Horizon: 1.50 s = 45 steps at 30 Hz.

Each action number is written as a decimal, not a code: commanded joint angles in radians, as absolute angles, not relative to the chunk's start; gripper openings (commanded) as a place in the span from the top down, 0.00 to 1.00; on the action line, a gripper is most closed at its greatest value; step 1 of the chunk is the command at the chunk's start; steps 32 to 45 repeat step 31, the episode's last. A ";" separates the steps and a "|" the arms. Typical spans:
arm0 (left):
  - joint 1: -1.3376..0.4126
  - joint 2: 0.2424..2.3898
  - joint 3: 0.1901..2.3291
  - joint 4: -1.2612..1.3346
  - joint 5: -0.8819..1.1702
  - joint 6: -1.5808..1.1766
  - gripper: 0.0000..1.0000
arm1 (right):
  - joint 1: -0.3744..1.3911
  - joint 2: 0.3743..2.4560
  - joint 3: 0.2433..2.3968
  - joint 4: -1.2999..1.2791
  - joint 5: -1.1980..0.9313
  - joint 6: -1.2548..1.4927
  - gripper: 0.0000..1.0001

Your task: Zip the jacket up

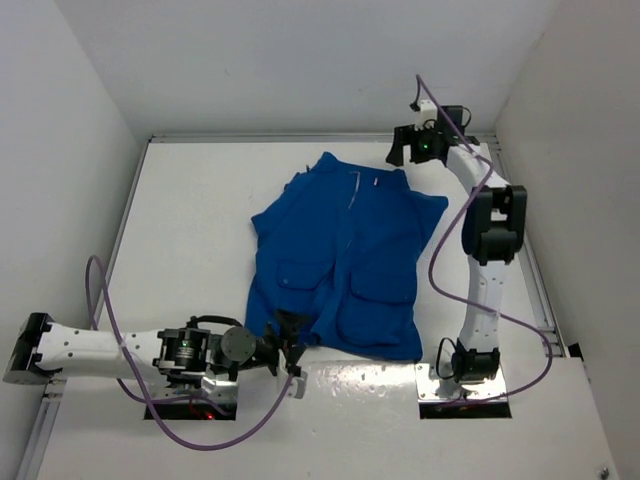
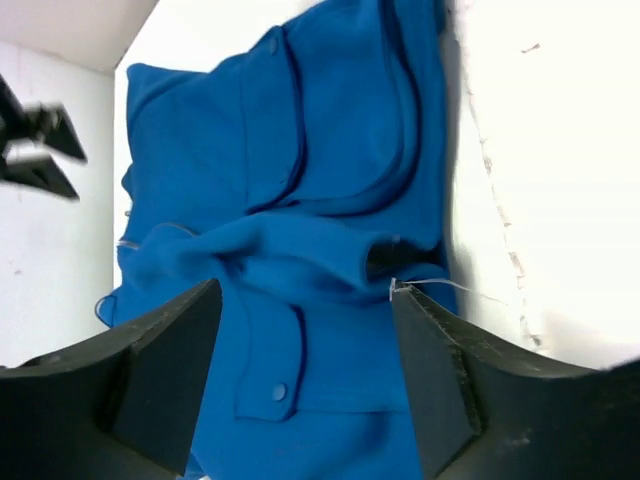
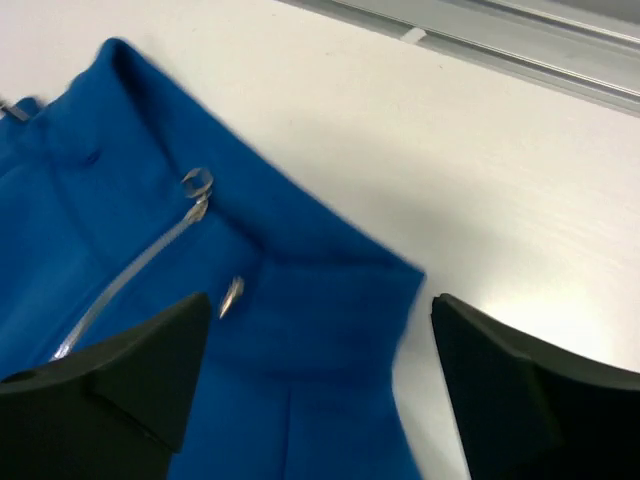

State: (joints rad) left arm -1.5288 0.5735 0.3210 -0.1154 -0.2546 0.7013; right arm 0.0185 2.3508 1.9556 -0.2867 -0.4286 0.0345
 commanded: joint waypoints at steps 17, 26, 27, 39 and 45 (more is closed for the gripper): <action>-0.852 0.928 0.895 -0.378 -0.472 0.137 0.01 | -0.135 1.278 1.042 -0.644 -0.759 -0.173 0.00; -0.381 1.150 1.060 -0.511 -0.226 -0.164 0.01 | -0.397 1.023 0.739 -0.664 -0.779 -0.271 0.00; -0.358 1.164 1.060 -0.511 -0.209 -0.176 0.01 | -0.411 1.043 0.732 -0.673 -0.788 -0.278 0.00; -0.253 1.224 1.060 -0.499 -0.186 -0.172 0.01 | -0.483 1.057 0.719 -0.652 -0.819 -0.278 0.00; -0.253 1.224 1.060 -0.499 -0.186 -0.172 0.01 | -0.483 1.057 0.719 -0.652 -0.819 -0.278 0.00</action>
